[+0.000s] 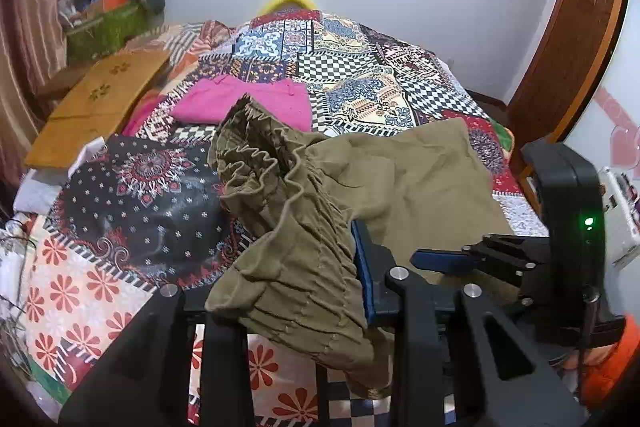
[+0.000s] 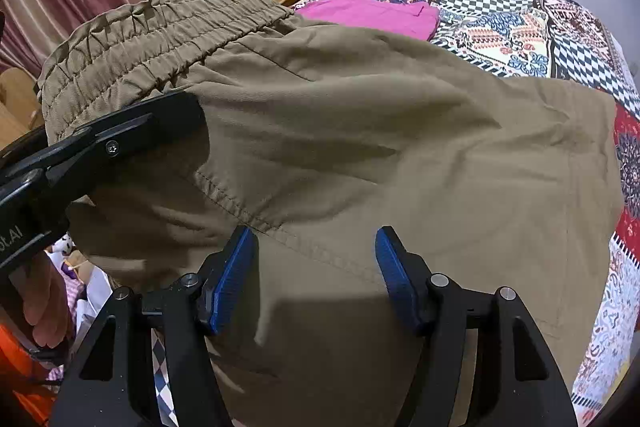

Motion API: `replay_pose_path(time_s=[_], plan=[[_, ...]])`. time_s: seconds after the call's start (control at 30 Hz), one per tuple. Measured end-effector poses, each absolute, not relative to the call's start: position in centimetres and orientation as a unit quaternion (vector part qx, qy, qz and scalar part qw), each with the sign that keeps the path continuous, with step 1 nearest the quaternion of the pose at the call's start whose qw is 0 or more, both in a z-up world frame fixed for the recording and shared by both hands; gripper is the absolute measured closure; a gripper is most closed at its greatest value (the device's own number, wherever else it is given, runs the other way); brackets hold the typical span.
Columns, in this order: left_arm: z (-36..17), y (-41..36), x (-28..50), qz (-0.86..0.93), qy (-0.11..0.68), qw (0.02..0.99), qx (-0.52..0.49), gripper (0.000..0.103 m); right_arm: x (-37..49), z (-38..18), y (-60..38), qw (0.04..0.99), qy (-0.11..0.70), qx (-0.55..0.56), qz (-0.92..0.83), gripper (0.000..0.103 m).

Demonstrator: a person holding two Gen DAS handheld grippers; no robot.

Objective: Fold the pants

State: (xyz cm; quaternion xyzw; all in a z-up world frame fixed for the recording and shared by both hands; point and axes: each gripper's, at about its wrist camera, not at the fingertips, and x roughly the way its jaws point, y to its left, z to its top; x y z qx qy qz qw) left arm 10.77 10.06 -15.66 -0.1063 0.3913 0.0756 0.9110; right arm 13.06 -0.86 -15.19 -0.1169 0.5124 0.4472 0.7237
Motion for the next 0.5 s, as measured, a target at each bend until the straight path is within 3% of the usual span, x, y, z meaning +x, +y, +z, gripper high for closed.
replay_pose_path(time_s=[0.3, 0.5], plan=[[-13.7, 8.4, 11.2, 0.060, 0.372, 0.923, -0.082, 0.074, 13.3, -11.7, -6.1, 0.772, 0.475, -0.113, 0.407, 0.044], [-11.8, 5.3, 11.8, 0.026, 0.353, 0.934, -0.056, 0.074, 14.0, -12.3, -10.7, 0.783, 0.491, -0.088, 0.371, 0.044]])
